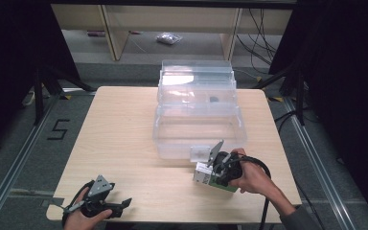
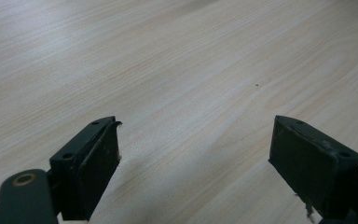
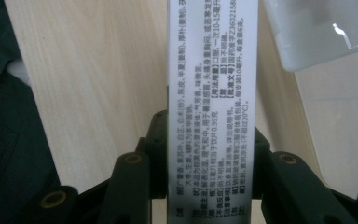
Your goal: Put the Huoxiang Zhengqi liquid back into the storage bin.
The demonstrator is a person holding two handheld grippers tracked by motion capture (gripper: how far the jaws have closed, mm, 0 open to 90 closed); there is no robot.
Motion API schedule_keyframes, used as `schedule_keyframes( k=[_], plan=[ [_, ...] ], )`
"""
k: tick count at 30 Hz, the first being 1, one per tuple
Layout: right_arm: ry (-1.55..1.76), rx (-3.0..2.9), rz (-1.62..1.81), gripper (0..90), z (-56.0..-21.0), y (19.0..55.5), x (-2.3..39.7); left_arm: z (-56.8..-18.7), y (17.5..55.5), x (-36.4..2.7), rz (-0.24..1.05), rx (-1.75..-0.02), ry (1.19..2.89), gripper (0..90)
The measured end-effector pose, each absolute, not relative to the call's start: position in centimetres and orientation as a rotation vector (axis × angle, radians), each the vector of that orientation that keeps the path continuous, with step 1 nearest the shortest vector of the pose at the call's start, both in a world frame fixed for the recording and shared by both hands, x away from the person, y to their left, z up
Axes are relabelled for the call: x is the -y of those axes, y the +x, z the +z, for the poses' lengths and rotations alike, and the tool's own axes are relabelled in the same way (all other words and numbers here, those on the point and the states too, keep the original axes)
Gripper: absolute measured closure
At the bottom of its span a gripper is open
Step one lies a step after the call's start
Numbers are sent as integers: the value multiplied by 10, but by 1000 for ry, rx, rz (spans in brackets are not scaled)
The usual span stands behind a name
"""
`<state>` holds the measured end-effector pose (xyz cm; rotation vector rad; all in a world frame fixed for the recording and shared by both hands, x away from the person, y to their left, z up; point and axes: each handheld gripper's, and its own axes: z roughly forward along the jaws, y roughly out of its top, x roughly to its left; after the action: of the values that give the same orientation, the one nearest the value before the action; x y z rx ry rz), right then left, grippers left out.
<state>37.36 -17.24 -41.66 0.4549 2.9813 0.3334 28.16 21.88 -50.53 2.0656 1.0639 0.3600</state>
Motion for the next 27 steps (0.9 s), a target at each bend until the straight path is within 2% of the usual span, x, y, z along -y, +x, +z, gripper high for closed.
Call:
schedule_keyframes(
  k=[18, 27],
  plan=[
    [398, -3003, 371, 645, -379, 376, 171, -506, 282, -219, 362, -1068, 2062, 152],
    [354, -3014, 469, 645, -349, 379, 166, -506, 282, -219, 365, -1063, 2065, 153]
  ],
)
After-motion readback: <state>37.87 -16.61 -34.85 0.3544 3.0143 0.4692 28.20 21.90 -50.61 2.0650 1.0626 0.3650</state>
